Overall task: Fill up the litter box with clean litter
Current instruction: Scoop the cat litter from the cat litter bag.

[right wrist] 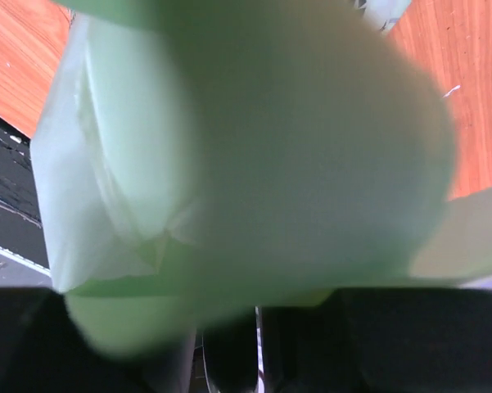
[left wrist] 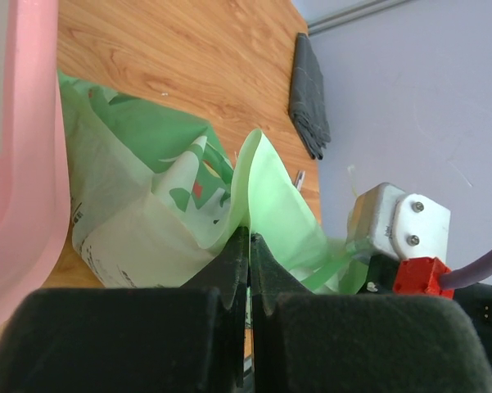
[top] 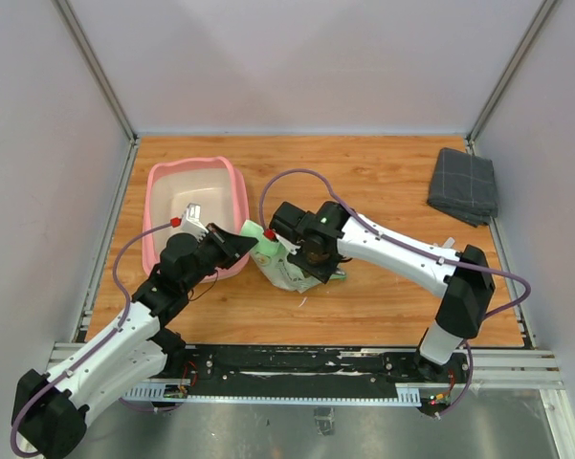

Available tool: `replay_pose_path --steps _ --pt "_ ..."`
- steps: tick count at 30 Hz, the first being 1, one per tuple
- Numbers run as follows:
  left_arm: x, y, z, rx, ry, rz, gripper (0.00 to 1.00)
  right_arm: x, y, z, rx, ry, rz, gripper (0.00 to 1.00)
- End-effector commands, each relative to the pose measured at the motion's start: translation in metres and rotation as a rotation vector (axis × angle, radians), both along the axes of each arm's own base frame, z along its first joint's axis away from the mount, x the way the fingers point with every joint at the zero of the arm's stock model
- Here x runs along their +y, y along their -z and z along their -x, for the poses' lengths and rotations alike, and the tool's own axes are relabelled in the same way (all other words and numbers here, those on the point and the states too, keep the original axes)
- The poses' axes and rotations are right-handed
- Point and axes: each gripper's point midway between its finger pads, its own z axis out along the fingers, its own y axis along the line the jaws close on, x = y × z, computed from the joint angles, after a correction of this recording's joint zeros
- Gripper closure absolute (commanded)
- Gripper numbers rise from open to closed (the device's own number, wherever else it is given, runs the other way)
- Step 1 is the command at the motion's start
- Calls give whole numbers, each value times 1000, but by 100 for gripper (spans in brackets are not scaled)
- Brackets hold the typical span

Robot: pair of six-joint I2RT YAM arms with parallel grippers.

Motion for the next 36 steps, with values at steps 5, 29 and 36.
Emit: replay_pose_path --steps 5,29,36 --pt "7 17 -1 38 -18 -60 100 -3 -16 -14 -72 62 -44 63" --pt "7 8 -3 10 -13 -74 100 5 -66 -5 -97 10 -92 99" --pt "6 8 -3 13 -10 -66 100 9 -26 -8 -13 28 69 99"
